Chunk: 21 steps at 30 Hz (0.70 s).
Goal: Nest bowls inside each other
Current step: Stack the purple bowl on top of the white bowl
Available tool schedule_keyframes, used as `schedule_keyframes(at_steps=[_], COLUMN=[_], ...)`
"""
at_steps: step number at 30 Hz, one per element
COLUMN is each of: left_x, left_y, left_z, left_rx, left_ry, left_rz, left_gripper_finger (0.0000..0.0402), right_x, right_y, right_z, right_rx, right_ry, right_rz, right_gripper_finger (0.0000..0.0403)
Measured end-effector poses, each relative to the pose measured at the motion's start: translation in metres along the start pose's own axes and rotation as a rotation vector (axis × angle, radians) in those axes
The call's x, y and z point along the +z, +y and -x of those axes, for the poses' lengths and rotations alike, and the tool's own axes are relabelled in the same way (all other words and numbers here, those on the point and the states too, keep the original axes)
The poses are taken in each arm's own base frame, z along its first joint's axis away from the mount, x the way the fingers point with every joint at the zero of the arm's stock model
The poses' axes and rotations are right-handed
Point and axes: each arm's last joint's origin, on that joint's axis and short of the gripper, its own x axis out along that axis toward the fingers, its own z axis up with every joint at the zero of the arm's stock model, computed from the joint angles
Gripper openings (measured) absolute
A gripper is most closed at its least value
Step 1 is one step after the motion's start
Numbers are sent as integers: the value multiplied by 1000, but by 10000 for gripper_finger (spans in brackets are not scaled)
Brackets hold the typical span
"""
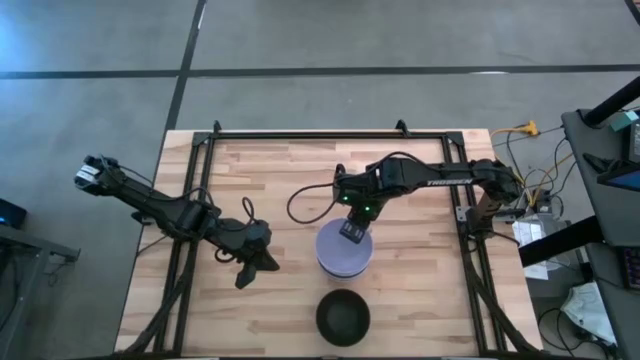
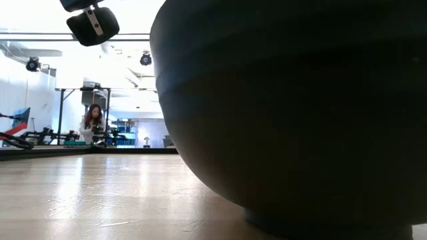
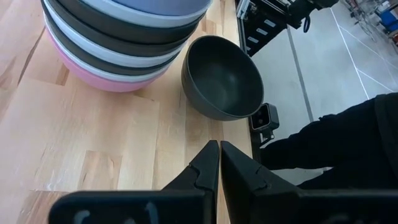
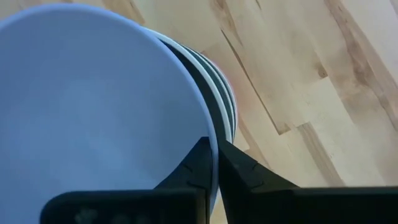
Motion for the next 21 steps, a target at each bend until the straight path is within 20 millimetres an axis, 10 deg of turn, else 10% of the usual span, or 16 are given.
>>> schedule_keyframes(at_steps=[21], left_x=[0], left_y=[0], left_z=[0], left_rx=[0], left_ry=[0], left_rz=[0], left_gripper_finger=[0], right_x=[-10], right_y=[8], right_z=[-9], right_rx=[-45], right_ry=[13], right_rz=[31], right_gripper_finger=[13])
